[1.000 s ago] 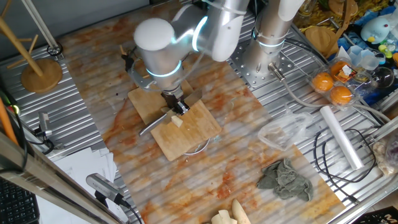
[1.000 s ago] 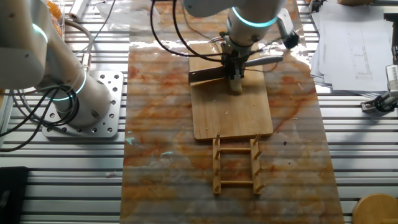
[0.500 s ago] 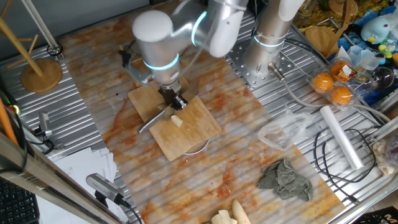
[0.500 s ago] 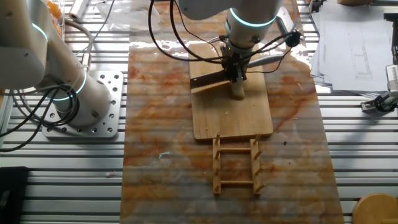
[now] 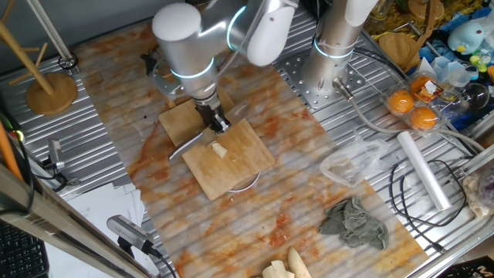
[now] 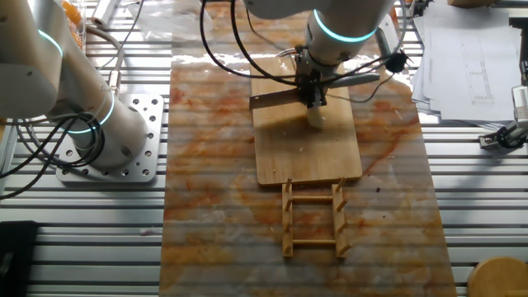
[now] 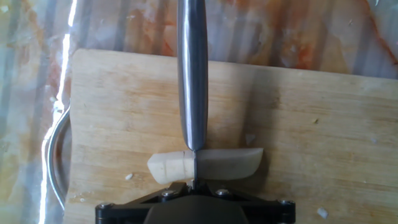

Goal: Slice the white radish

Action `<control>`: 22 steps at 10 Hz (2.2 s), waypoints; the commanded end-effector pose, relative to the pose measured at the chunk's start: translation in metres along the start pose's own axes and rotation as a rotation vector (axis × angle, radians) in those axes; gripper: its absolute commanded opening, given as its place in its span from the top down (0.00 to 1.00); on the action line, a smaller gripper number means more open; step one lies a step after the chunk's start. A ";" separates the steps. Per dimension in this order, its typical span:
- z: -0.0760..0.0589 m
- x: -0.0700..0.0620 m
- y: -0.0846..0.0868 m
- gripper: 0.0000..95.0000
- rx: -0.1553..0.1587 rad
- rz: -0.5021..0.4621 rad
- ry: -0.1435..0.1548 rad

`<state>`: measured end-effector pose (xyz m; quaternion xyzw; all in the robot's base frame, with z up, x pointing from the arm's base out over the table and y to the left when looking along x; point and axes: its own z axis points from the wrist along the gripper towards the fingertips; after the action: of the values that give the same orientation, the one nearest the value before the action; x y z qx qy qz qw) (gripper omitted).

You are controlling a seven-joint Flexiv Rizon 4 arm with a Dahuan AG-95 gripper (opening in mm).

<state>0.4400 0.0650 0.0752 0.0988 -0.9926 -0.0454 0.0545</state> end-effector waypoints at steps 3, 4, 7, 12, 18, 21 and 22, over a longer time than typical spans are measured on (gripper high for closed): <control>-0.016 0.000 -0.015 1.00 0.039 0.001 -0.008; -0.014 -0.004 -0.018 1.00 0.035 0.000 -0.010; -0.007 -0.011 -0.021 1.00 0.024 -0.005 -0.018; -0.004 -0.013 -0.019 1.00 0.026 -0.005 -0.013; 0.050 -0.026 -0.014 1.00 0.028 -0.009 -0.015; 0.061 -0.021 -0.016 1.00 0.028 -0.034 -0.022; 0.044 -0.019 -0.011 1.00 -0.001 -0.019 -0.007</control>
<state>0.4569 0.0600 0.0398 0.1206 -0.9912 -0.0364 0.0413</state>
